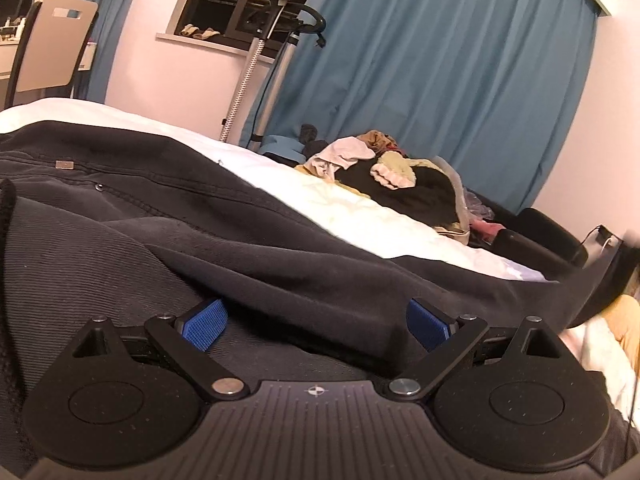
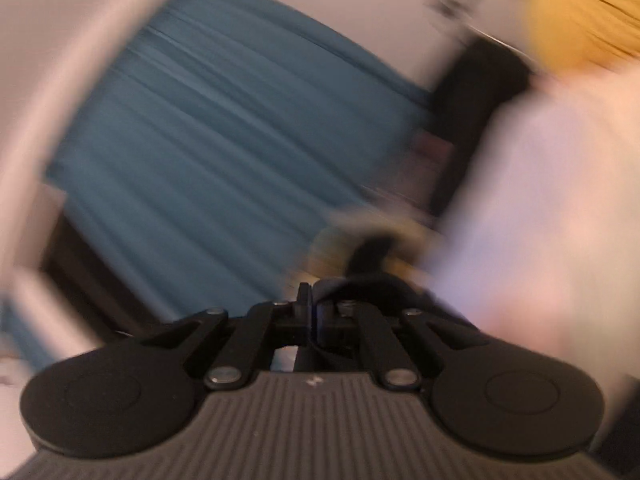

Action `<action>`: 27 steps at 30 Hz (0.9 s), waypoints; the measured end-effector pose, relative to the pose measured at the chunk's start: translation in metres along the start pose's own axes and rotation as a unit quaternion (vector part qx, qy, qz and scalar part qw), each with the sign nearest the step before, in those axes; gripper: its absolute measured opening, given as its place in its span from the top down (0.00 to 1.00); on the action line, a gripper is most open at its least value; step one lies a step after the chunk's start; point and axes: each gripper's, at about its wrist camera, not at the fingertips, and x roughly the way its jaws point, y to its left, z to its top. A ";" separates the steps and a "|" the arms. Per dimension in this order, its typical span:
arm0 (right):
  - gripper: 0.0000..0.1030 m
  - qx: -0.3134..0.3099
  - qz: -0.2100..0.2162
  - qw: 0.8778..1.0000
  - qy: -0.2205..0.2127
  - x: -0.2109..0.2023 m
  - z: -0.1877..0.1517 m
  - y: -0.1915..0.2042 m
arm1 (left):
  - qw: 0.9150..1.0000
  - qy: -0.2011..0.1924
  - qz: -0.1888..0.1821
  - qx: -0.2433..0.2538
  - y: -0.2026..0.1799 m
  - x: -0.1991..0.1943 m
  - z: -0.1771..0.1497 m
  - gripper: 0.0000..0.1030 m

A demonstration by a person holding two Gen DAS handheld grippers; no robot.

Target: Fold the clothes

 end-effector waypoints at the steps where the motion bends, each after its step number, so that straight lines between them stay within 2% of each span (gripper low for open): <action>1: 0.97 -0.006 0.021 0.999 -0.023 -0.009 0.006 0.007 | 1.000 -0.002 -0.002 0.001 0.000 -0.001 0.000 0.06; 2: 0.97 -0.010 0.034 0.998 -0.042 -0.017 0.010 0.012 | 1.000 -0.005 0.000 0.003 -0.001 -0.003 -0.001 0.06; 3: 0.97 -0.008 0.020 0.999 -0.049 -0.024 0.011 0.007 | 1.000 -0.008 0.001 0.005 -0.001 -0.004 -0.001 0.06; 5: 0.97 0.009 -0.070 0.997 -0.033 -0.035 0.006 -0.015 | 1.000 -0.007 -0.001 0.004 -0.002 -0.003 0.000 0.06; 6: 0.97 0.035 -0.128 0.991 -0.017 -0.040 0.001 -0.033 | 1.000 -0.004 -0.001 0.001 -0.002 -0.002 0.000 0.06; 7: 0.97 0.074 -0.187 0.980 0.000 -0.045 -0.006 -0.053 | 1.000 -0.002 -0.001 0.001 -0.003 -0.002 -0.001 0.06; 9: 0.93 0.158 -0.297 0.941 0.044 -0.054 -0.022 -0.089 | 1.000 0.001 0.001 0.007 -0.004 -0.001 -0.002 0.06; 10: 0.93 0.182 -0.335 0.922 0.063 -0.058 -0.031 -0.099 | 1.000 0.002 0.001 0.010 -0.004 -0.001 -0.002 0.06; 11: 0.94 0.191 -0.355 0.912 0.075 -0.062 -0.036 -0.103 | 1.000 0.002 0.002 0.009 -0.004 -0.001 -0.002 0.06; 13: 0.92 0.178 -0.361 0.911 0.085 -0.066 -0.041 -0.096 | 1.000 0.003 0.000 0.004 -0.003 -0.003 0.000 0.06; 14: 0.85 0.149 -0.361 0.917 0.086 -0.066 -0.040 -0.083 | 1.000 0.003 -0.001 0.001 -0.003 -0.003 0.001 0.06; 15: 0.59 0.112 -0.358 0.923 0.083 -0.067 -0.039 -0.068 | 1.000 0.001 -0.002 -0.002 -0.002 -0.005 0.003 0.06; 16: 0.40 0.079 -0.356 0.928 0.074 -0.070 -0.039 -0.054 | 1.000 -0.002 -0.003 -0.005 -0.001 -0.008 0.004 0.06; 17: 0.12 0.044 -0.355 0.932 0.061 -0.074 -0.040 -0.040 | 1.000 -0.004 -0.004 -0.008 -0.001 -0.009 0.007 0.06; 19: 0.11 -0.030 -0.355 0.934 0.026 -0.090 -0.045 -0.011 | 1.000 -0.007 -0.008 -0.021 0.001 -0.014 0.011 0.06; 22: 0.12 -0.116 -0.310 0.943 0.021 -0.098 -0.072 0.027 | 0.999 -0.012 -0.009 -0.038 0.004 -0.022 0.020 0.06; 24: 0.12 -0.168 -0.260 0.948 0.071 -0.090 -0.107 0.045 | 0.999 -0.013 -0.004 -0.036 0.003 -0.029 0.027 0.06; 27: 0.12 -0.210 -0.209 0.941 0.163 -0.071 -0.163 0.060 | 1.000 -0.007 0.020 -0.005 0.001 -0.041 0.034 0.06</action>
